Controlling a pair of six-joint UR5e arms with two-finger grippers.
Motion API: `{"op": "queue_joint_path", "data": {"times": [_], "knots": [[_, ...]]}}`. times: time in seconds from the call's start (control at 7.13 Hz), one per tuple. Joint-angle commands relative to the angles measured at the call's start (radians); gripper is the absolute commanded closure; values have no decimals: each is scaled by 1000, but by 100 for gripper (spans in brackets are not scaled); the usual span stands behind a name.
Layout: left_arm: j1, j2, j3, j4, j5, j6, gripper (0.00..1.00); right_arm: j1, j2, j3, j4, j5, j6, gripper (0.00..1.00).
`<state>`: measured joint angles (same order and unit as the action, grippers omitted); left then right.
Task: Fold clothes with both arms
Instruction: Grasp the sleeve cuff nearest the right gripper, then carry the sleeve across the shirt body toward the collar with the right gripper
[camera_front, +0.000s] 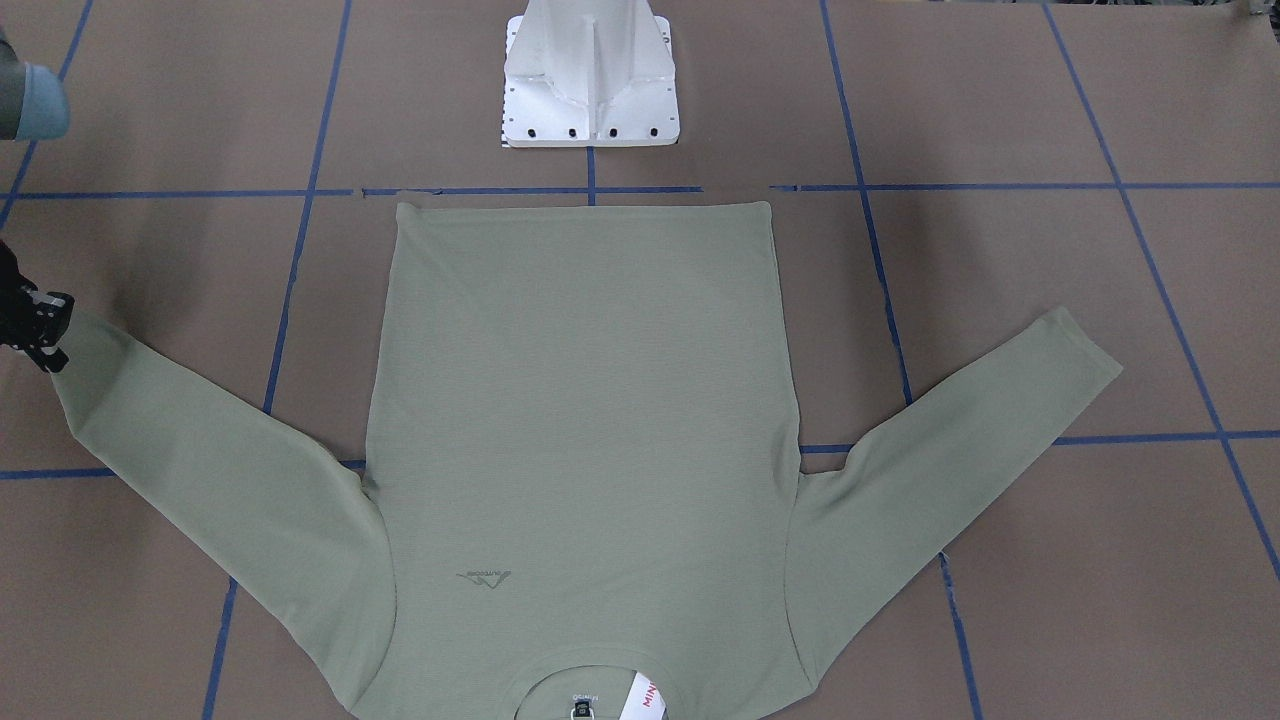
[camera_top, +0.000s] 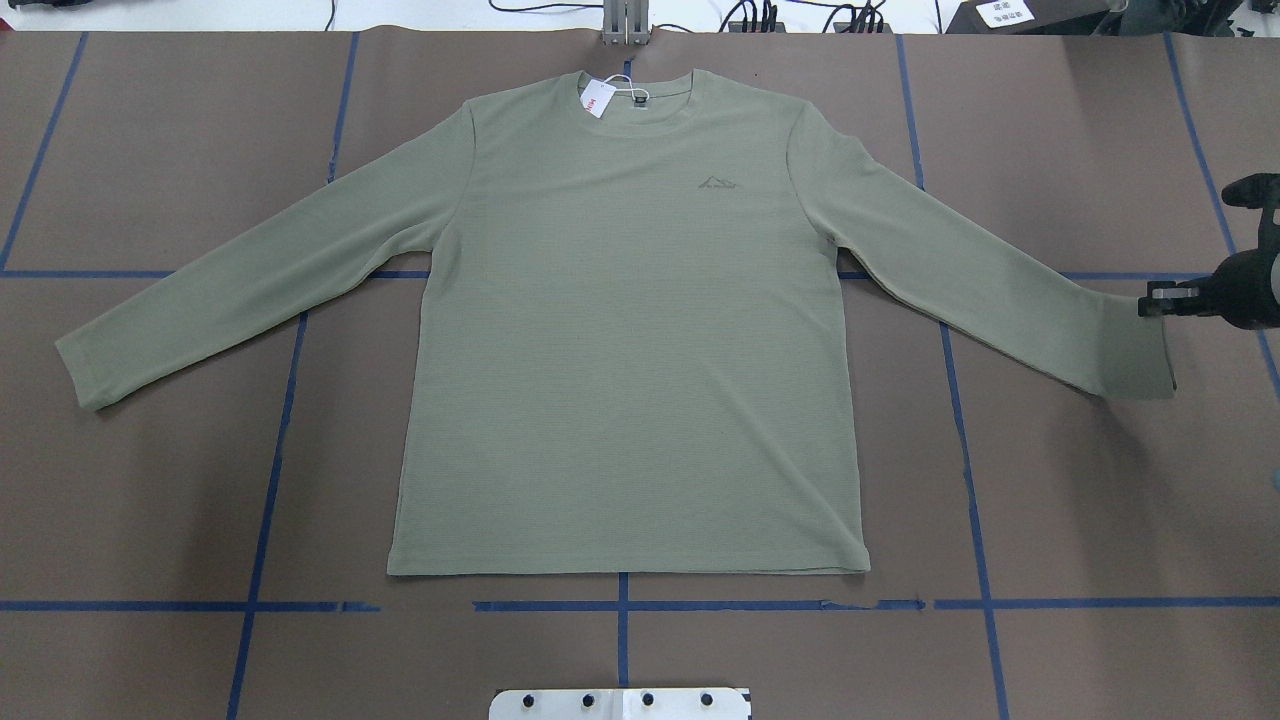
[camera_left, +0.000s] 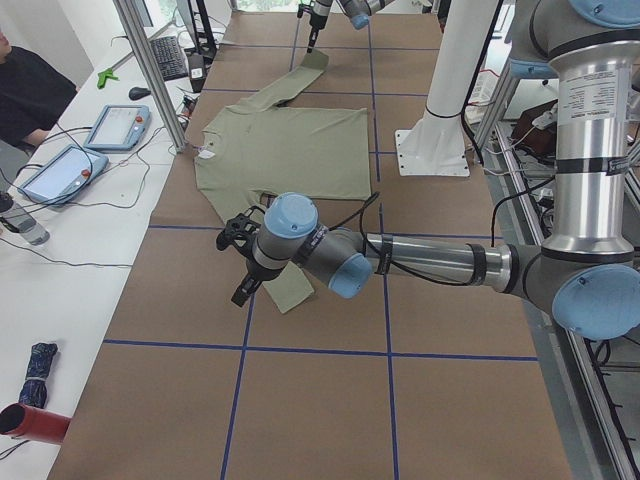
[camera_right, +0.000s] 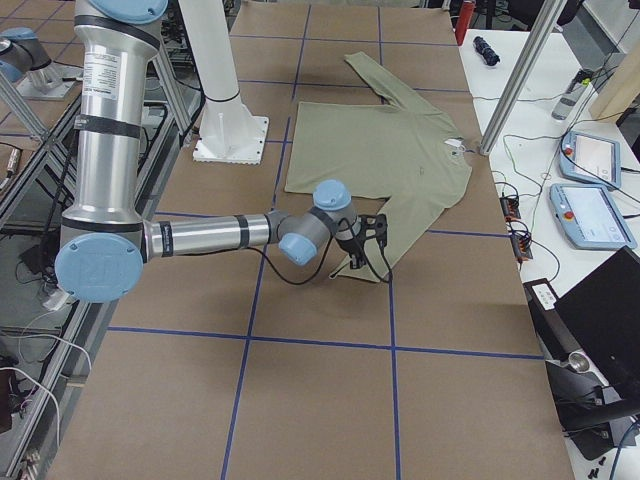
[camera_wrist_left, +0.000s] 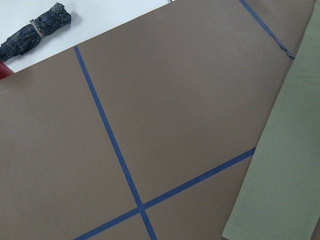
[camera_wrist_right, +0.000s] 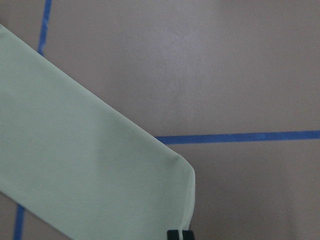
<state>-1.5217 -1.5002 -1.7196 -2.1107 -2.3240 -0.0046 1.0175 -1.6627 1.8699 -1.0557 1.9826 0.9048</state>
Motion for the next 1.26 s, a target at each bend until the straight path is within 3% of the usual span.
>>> {"op": "queue_joint_path", "data": {"times": [0.0, 0.28, 0.42, 0.56, 0.7, 0.84, 0.98, 1.12], "knots": [[0, 0, 0, 0, 0, 0, 0, -16, 277, 216, -589, -46, 67, 100], [0, 0, 3, 0, -2, 0, 0, -164, 710, 131, -997, -172, 266, 100], [2, -3, 12, 0, -2, 0, 0, -201, 879, 17, -1009, -185, 352, 100], [2, -2, 14, 0, -2, -2, 0, -215, 1064, -174, -1009, -223, 380, 100], [2, -2, 14, 0, 0, -2, 0, -249, 1209, -375, -991, -249, 397, 100], [2, -2, 15, 0, -2, -2, 0, -294, 1313, -575, -849, -307, 461, 100], [2, -2, 17, 0, 0, -2, 0, -362, 1365, -747, -655, -432, 541, 100], [2, -2, 23, 0, 0, 0, 0, -419, 1377, -837, -542, -503, 583, 100]]}}
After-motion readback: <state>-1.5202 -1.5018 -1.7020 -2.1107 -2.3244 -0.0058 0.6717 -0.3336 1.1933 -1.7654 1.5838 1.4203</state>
